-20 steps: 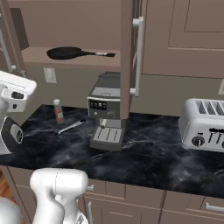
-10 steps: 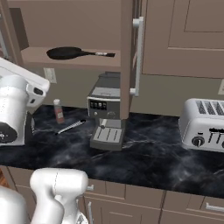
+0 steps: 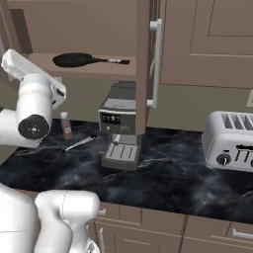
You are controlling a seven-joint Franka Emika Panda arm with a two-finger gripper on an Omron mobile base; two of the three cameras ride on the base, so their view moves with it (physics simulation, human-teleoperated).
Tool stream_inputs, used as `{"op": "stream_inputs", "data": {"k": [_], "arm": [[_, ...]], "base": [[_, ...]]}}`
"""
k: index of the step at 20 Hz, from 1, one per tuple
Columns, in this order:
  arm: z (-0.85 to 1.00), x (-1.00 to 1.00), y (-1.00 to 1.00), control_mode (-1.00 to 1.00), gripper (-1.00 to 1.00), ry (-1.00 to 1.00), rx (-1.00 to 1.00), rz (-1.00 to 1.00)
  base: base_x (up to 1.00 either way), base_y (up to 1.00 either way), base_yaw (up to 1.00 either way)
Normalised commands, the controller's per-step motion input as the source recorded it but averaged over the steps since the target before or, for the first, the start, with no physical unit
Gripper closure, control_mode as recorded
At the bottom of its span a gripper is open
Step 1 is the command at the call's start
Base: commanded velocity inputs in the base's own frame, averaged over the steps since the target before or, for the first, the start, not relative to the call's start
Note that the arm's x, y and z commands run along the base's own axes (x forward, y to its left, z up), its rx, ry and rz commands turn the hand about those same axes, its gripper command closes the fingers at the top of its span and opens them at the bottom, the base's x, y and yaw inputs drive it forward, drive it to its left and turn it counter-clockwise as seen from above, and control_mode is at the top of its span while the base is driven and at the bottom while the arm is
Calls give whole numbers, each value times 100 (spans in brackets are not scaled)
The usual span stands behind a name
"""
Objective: Pick the pan from the cabinet and place it on the stove. Then turn on the stove burner for the pan.
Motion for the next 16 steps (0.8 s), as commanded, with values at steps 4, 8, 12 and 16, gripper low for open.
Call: {"op": "stream_inputs", "data": {"k": [4, 8, 12, 16], "arm": [[0, 66, -3, -100, -100, 12, 9, 19], [-1, 66, 0, -100, -100, 14, 6, 20], [-10, 70, 0, -100, -100, 15, 1, 23], [-16, 69, 3, -100, -100, 15, 0, 25]], "base": [[0, 0, 0], [0, 0, 0], [0, 0, 0], [0, 0, 0]]}}
